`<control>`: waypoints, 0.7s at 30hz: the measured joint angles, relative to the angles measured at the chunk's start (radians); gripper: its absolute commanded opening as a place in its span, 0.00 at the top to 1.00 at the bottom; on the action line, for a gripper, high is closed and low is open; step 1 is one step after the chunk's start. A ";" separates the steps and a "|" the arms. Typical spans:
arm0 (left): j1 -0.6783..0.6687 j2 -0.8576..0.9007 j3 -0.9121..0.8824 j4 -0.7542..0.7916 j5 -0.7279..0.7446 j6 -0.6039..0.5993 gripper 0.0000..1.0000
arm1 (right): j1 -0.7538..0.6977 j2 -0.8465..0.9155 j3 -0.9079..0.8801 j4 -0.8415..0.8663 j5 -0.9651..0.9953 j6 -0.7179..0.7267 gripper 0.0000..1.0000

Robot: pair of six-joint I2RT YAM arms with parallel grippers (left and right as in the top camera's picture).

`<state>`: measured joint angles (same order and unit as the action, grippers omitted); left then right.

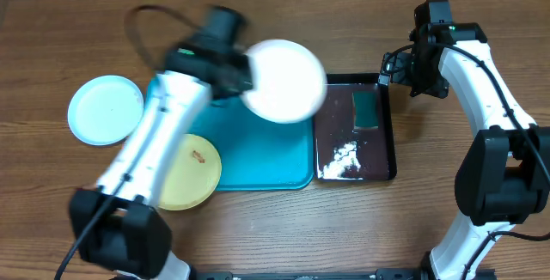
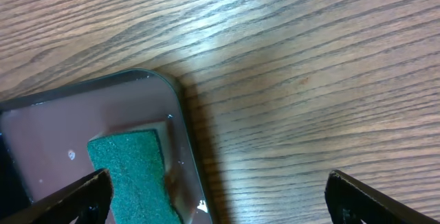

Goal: Clean dirty plates on tray and stack at the side
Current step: 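Carry the plate left and stack it on the white plate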

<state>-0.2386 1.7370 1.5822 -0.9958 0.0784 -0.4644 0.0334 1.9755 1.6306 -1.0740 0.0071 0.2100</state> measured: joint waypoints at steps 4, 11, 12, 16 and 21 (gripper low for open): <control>0.237 0.000 0.000 -0.045 0.124 0.002 0.96 | 0.000 0.000 0.000 0.000 0.000 0.000 0.00; 0.573 0.000 -0.020 -0.064 0.184 0.027 0.96 | 0.000 0.000 0.000 0.000 0.000 0.000 0.00; 0.619 0.000 -0.030 -0.063 0.186 0.030 0.96 | 0.000 0.000 0.000 0.000 0.000 0.000 0.00; 0.769 0.000 -0.076 -0.039 0.191 0.031 0.96 | 0.000 0.000 0.000 0.000 0.000 0.000 0.00; 0.884 0.000 -0.167 0.053 0.137 0.031 0.96 | 0.000 0.000 0.000 0.000 0.000 -0.001 0.00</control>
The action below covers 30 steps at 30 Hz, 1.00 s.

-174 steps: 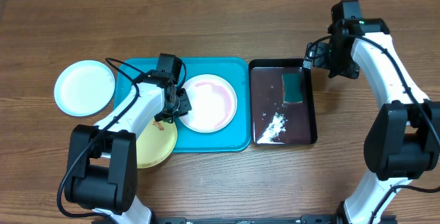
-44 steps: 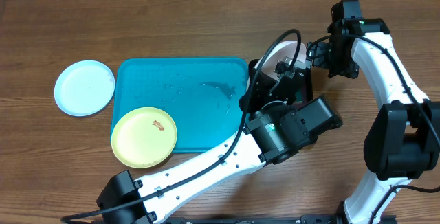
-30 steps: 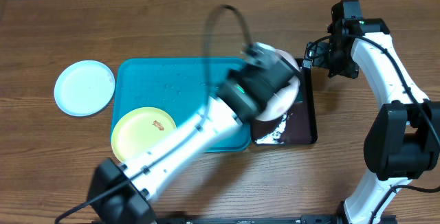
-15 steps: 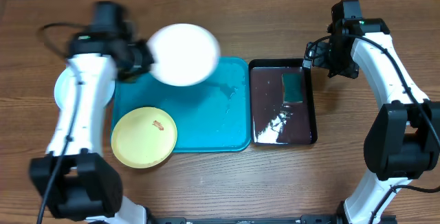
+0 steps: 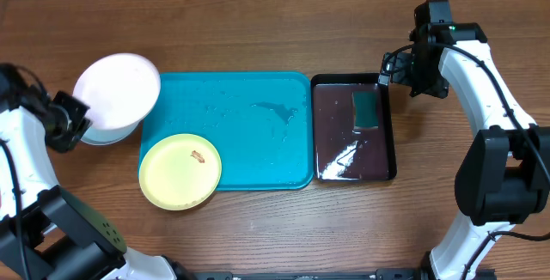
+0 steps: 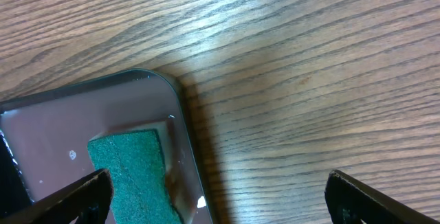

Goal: Clean dirty plates on tray and stack at the side
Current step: 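Carry the plate left and stack it on the white plate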

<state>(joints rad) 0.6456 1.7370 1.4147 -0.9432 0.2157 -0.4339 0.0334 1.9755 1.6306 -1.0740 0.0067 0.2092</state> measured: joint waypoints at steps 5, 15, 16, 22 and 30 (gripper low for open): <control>0.025 0.000 -0.092 0.089 -0.076 -0.001 0.92 | 0.000 0.000 0.000 0.000 0.000 0.001 0.00; 0.029 0.000 -0.115 0.205 -0.157 -0.002 0.92 | 0.000 0.000 0.000 0.000 0.000 0.000 0.00; 0.029 0.000 -0.115 0.212 -0.163 -0.004 0.92 | 0.000 0.000 0.000 0.000 0.000 0.000 0.00; 0.029 0.000 -0.116 0.236 -0.180 -0.008 0.92 | 0.000 0.000 0.000 0.001 0.000 0.000 0.00; 0.029 0.000 -0.116 0.261 -0.187 -0.014 0.30 | 0.000 0.000 0.000 0.000 0.000 0.001 0.00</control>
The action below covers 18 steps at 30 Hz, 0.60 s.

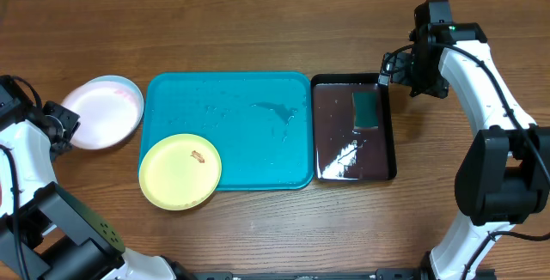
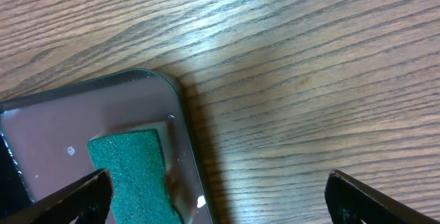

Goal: Clean dirty plates on tray and stack at the side
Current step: 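Carry the plate left and stack it on the white plate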

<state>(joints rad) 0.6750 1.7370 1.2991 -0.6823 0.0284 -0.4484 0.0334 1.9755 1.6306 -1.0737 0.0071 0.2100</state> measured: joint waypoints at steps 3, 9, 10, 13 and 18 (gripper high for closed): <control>0.000 0.000 0.000 0.002 0.002 -0.002 0.06 | 0.000 0.000 0.000 0.000 0.000 0.000 0.00; 0.000 0.000 0.000 -0.046 0.079 -0.004 0.00 | 0.000 0.000 0.000 0.000 0.000 0.000 0.00; 0.000 0.000 0.000 -0.064 0.099 -0.004 0.00 | 0.000 0.000 0.000 -0.001 0.000 0.000 0.00; 0.000 0.000 -0.001 -0.139 0.166 -0.004 0.00 | 0.000 0.000 0.000 0.000 0.000 0.000 0.00; 0.000 0.000 -0.003 -0.338 0.259 0.010 0.16 | 0.000 0.000 0.000 0.000 0.000 0.000 0.00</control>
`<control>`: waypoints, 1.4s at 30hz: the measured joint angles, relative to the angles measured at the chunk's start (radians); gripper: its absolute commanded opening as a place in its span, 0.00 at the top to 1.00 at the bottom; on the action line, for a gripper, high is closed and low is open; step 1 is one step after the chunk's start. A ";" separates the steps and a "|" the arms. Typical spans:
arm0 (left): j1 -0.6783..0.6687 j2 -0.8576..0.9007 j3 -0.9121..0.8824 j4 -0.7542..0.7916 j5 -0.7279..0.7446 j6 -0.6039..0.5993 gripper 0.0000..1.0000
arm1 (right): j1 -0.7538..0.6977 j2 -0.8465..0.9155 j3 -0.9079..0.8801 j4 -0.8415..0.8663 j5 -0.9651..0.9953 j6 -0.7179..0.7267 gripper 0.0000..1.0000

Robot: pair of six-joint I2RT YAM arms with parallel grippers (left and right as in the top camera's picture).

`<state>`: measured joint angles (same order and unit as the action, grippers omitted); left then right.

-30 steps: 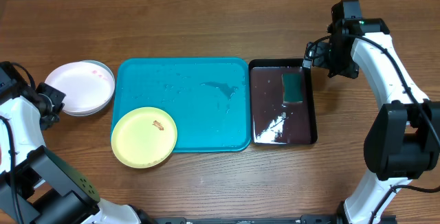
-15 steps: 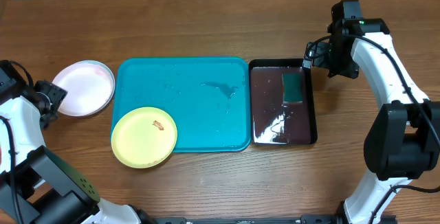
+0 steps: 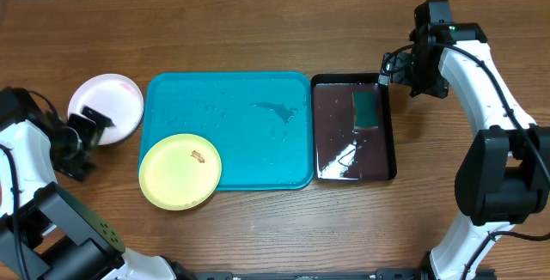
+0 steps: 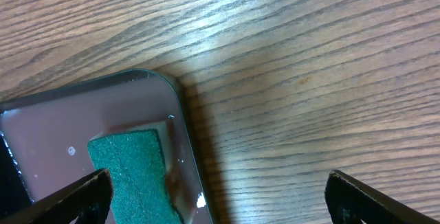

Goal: Clean dirty plates on tray and stack at the side
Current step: 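Carry the plate left and stack it on the white plate, then release the plate and grip the yellow plate's left rim with left gripper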

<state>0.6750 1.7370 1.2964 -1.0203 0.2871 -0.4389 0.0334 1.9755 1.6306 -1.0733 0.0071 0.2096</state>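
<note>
A yellow plate (image 3: 180,172) with a brown crumb lies over the near left corner of the wet teal tray (image 3: 249,143). Left of the tray a white plate (image 3: 109,101) lies on the table. Just below and left of it is my left gripper (image 3: 88,138), jaws apart, holding nothing. A green sponge (image 3: 365,108) (image 4: 130,176) rests in the dark brown basin (image 3: 339,138). My right gripper (image 4: 218,200) (image 3: 397,76) hovers wide open over the basin's far right corner, empty.
The basin (image 4: 41,135) holds a film of water and sits against the tray's right side. Bare wooden table (image 4: 309,80) lies right of the basin and around the tray. The right arm (image 3: 481,91) stands along the right edge.
My left gripper was at the white plate's left rim; now it sits off the rim below the plate, jaws apart. The plate lies flat. My right gripper has not moved.
First my left arm held the white plate above the tray's far right, with a light blue plate lying left of the tray. Then the white plate was over that blue plate, then lower on it, and now it lies there let go.
</note>
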 measured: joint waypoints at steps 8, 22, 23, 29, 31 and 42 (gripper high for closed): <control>-0.008 -0.027 -0.014 -0.248 0.095 0.166 0.19 | 0.000 0.000 0.000 0.000 0.000 0.000 0.00; -0.261 -0.654 -0.233 -0.323 0.043 0.077 0.04 | 0.000 0.000 0.000 -0.001 0.000 0.000 0.00; -0.284 -0.684 -0.241 -0.327 0.029 0.040 0.04 | 0.000 0.000 0.000 0.000 0.000 0.000 0.00; -0.361 -0.758 -0.260 -0.344 -0.054 -0.124 0.00 | 0.000 0.000 0.000 0.000 0.000 0.000 0.00; -0.362 -0.757 -0.264 -0.340 -0.111 -0.156 0.00 | 0.000 0.000 0.000 0.000 0.000 0.000 0.00; -0.362 -0.622 -0.312 -0.257 -0.329 -0.210 0.02 | 0.000 0.000 0.000 -0.001 0.000 0.000 0.00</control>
<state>0.3134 1.1149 0.9840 -1.2778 -0.0422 -0.6487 0.0334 1.9755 1.6306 -1.0740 0.0071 0.2100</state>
